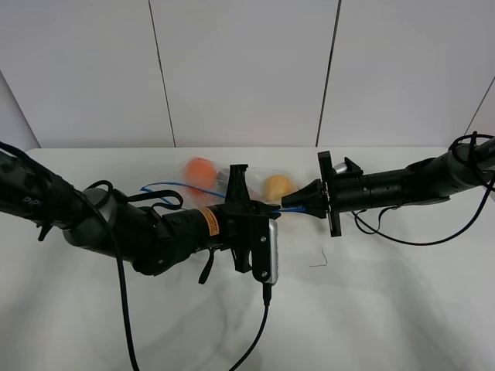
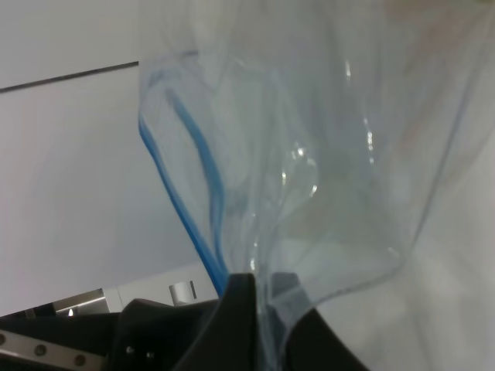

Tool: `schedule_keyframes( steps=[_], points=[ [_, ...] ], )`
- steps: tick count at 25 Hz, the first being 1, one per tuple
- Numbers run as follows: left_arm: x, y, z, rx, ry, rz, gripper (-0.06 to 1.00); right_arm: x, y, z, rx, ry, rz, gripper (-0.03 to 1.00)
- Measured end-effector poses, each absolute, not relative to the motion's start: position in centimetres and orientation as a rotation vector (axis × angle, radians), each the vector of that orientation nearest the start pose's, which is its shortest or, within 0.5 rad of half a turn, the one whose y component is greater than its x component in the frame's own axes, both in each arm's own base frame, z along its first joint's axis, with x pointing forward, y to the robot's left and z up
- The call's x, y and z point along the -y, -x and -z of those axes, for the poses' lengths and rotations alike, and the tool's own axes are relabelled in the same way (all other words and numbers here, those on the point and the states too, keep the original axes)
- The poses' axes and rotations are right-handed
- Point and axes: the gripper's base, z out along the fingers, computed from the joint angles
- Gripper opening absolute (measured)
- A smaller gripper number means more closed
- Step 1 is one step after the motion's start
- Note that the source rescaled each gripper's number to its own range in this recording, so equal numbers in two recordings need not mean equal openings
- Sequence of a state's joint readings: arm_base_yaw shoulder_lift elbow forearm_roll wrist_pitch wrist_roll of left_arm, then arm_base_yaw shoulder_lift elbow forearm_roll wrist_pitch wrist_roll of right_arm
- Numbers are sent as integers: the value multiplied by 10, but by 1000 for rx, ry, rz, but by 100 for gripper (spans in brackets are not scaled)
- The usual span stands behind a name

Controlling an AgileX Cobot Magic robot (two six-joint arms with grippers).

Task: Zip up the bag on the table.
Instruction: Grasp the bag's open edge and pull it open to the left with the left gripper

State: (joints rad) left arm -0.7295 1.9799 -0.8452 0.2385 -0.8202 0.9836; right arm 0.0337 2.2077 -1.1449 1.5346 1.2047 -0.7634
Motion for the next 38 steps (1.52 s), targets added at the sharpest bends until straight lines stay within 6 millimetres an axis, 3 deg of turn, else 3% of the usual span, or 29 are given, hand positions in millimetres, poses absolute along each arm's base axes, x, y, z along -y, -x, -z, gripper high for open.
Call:
schedule_keyframes(
  steps=[10, 22, 38],
  points=[
    [255, -268, -144, -971, -1532, -150, 0, -100, -369, -104, -2528, -395, -1871, 0],
    [204, -288, -157, -1080, -1493, -264, 0, -101, -370, -106, -2502, -417, -1882, 0],
    [111, -312, -137, -1322, -1446, -453, 0, -100, -371, -105, -2510, -424, -1858, 0]
  ],
)
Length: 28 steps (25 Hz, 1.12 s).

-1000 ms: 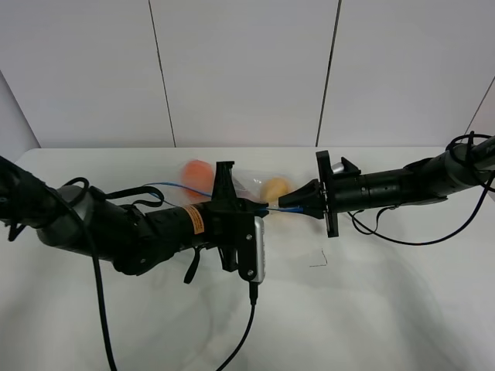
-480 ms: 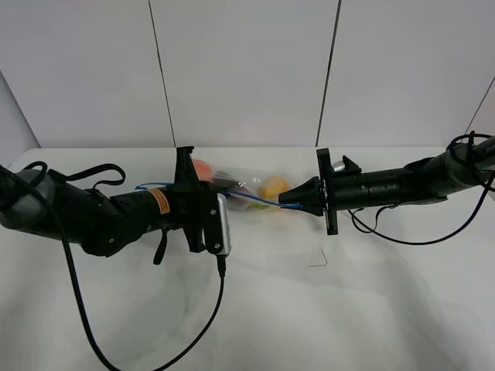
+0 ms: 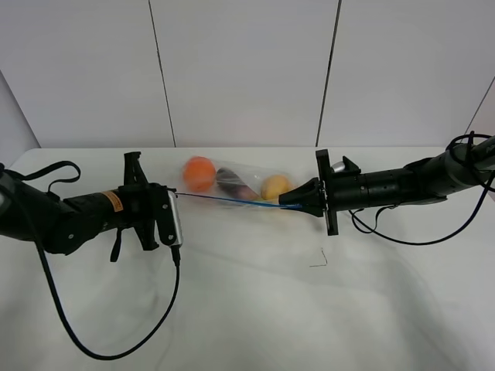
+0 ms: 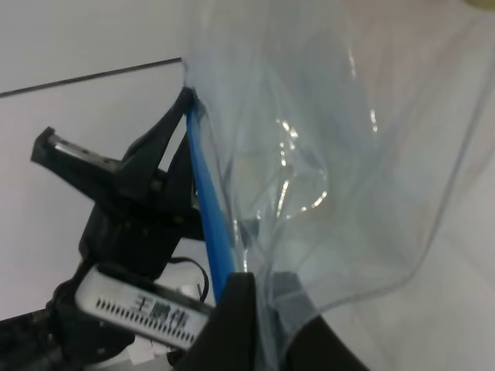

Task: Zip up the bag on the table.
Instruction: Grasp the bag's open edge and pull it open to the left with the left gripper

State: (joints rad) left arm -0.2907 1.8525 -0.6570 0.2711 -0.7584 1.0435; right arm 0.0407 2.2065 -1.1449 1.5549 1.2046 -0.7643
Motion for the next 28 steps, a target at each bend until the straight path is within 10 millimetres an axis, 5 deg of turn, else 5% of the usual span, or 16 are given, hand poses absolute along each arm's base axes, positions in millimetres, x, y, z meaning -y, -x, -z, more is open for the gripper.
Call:
schedule_keyframes(
  steps=[12, 21, 24, 28],
  points=[
    [62, -324, -136, -1431, -1368, -554, 0, -100, -372, -105, -2504, -426, -1860, 0],
    [60, -324, -135, -1403, -1406, -552, 2, -101, -372, -105, -2505, -422, -1861, 0],
    [55, -324, -133, -1436, -1403, -557, 19, -100, -371, -105, -2517, -412, -1853, 0],
    [52, -324, -132, -1470, -1400, -556, 58, -99, -371, -104, -2525, -405, -1848, 0]
  ],
)
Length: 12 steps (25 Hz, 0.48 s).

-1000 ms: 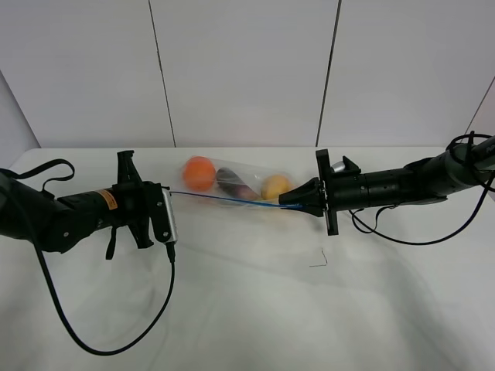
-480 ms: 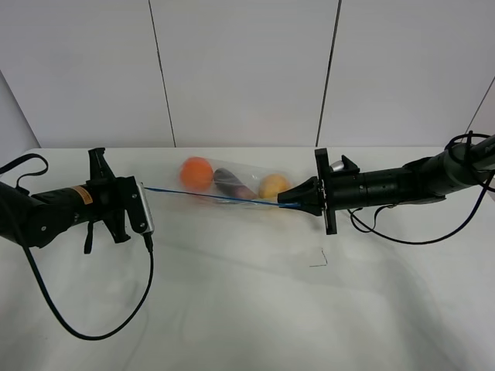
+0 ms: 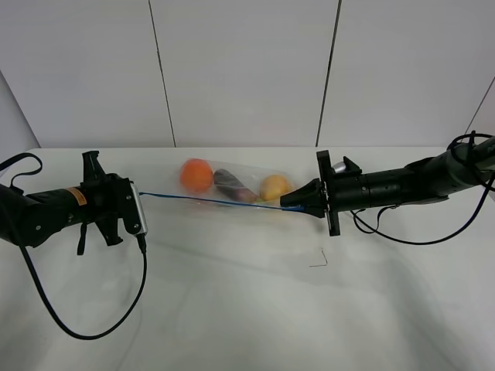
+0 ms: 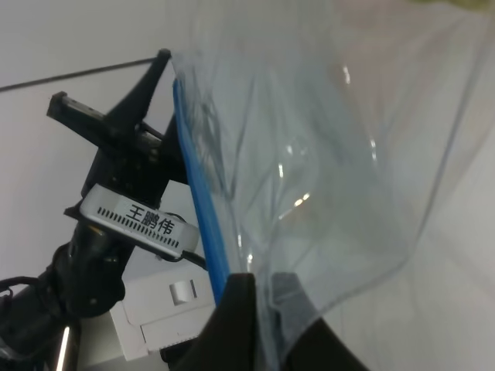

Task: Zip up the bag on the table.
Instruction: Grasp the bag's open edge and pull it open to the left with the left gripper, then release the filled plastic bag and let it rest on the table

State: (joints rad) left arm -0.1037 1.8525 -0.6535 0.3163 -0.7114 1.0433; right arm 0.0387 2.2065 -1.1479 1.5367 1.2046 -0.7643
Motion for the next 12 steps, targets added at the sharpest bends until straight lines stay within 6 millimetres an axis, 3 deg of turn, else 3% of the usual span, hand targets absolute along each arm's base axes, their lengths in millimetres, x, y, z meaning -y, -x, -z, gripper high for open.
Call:
schedule_keyframes(
  steps=[2, 4, 12],
  points=[
    [51, -324, -131, -1487, -1389, -548, 71, -99, -371, -104, -2525, -405, -1848, 0],
    [47, -325, -131, -1518, -1353, -545, 75, -99, -371, -104, -2525, -405, -1848, 0],
    [24, -328, -131, -1796, -929, -456, 79, -99, -371, -104, -2526, -404, -1848, 0]
  ],
)
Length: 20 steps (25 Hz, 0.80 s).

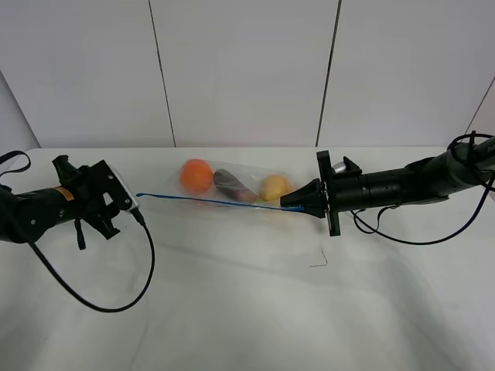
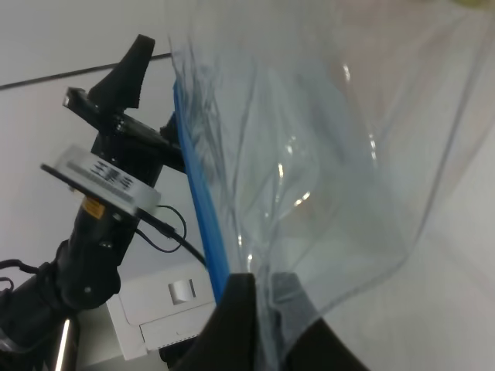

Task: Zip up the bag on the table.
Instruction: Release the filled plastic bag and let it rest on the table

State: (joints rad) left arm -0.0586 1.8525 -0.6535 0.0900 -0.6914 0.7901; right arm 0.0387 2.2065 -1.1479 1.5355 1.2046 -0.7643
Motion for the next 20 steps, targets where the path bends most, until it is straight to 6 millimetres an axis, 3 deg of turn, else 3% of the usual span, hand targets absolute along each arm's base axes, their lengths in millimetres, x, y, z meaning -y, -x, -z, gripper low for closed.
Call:
schedule_keyframes(
  steps=[5, 11, 17, 20],
  points=[
    [17, -328, -129, -1969, -436, -232, 79, -99, -371, -104, -2526, -404, -1848, 0],
    [14, -323, -124, -2060, 126, 69, 79, -99, -371, -104, -2526, -404, -1848, 0],
    [6, -317, -111, -2340, 218, 88, 79, -99, -371, -104, -2526, -404, -1848, 0],
    [-2, -323, -122, -2512, 240, 73, 79, -99, -371, -104, -2526, -404, -1848, 0]
  ],
)
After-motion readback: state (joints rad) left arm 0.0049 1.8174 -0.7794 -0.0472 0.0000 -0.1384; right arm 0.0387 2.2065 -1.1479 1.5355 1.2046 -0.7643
